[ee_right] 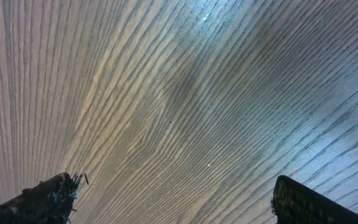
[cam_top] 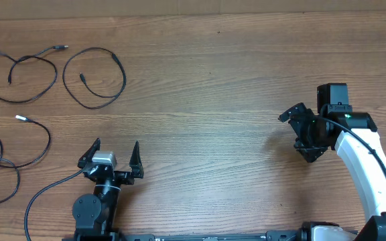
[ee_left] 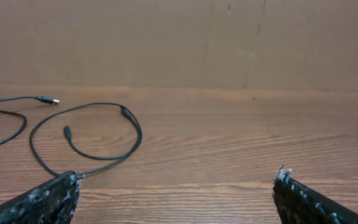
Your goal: Untangle cables
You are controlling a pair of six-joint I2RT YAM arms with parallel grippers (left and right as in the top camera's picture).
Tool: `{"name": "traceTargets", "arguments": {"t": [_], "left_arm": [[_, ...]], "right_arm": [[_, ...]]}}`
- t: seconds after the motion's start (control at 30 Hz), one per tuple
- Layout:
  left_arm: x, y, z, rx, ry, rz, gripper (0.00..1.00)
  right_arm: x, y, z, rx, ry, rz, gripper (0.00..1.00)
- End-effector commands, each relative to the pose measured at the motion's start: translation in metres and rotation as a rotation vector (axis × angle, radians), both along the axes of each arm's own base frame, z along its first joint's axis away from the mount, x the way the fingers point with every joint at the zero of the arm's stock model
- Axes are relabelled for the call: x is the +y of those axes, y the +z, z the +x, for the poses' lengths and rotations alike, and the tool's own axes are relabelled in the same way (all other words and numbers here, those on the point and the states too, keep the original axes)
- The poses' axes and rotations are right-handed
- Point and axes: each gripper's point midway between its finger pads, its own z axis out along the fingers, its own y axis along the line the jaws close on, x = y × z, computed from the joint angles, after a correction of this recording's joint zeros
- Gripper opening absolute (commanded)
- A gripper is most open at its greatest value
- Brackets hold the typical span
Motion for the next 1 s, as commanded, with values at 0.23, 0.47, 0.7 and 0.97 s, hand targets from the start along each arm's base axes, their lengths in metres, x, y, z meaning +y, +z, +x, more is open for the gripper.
{"name": "traceTargets", "arguments": {"t": [0.23, 0.47, 0.7, 0.97], "left_arm": [[-0.003, -0.001, 0.000, -0.004, -0.015, 0.014, 1.00], [-0.003, -0.001, 0.000, -0.004, -0.015, 0.014, 1.00], [-0.003, -0.001, 0.000, -0.005, -0.015, 0.014, 1.00], [-0.003, -0.001, 0.000, -0.004, -0.015, 0.014, 1.00]], "right_arm": [[-0.007, -0.002, -0.010, -0.001, 0.175, -0.092, 1.00], [-0.008, 0.012, -0.013, -0.039, 0.170, -0.107, 1.00], [-0.015, 0.034, -0.020, -0.103, 0.173, -0.159, 1.00], [-0.015, 0.068, -0.027, -0.235, 0.161, -0.179, 1.00]]}}
